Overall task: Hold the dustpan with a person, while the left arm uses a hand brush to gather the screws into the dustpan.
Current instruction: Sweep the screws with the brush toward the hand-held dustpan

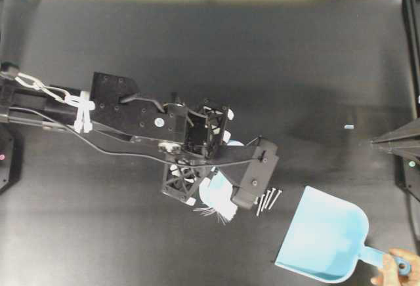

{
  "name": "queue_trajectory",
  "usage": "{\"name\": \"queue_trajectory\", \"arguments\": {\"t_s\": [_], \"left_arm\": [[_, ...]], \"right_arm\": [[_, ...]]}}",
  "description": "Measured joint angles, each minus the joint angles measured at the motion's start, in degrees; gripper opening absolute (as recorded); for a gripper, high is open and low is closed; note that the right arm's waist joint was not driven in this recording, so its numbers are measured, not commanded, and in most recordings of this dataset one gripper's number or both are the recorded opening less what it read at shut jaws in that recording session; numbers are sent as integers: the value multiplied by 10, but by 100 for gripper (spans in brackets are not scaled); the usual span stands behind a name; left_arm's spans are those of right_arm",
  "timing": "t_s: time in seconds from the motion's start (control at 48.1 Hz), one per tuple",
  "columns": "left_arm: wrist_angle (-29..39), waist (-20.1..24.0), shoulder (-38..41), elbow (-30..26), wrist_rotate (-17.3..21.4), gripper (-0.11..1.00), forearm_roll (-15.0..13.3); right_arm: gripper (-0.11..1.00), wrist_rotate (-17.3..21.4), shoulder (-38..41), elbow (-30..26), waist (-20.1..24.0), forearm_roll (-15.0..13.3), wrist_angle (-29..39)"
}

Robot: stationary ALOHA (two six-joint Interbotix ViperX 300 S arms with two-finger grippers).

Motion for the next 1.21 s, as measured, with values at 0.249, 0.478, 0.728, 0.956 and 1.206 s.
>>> {"name": "queue_trajectory", "arguments": {"t_s": [0.249, 0.478, 0.728, 0.956, 1.206], "left_arm": [[11, -12, 47, -60, 2, 31, 0], [40, -20, 92, -112, 15, 31, 0], [31, -25, 122, -170, 24, 31, 0], [25, -40, 164, -263, 42, 31, 2], [0, -58, 219, -335, 48, 31, -1]], "right_arm": [[0, 0, -1, -1, 1, -1, 0], [0, 0, -1, 0, 0, 0, -1], [0, 0, 0, -1, 1, -1, 0], [0, 0, 0, 0, 1, -1, -1], [0, 0, 0, 0, 1, -1, 0]]}}
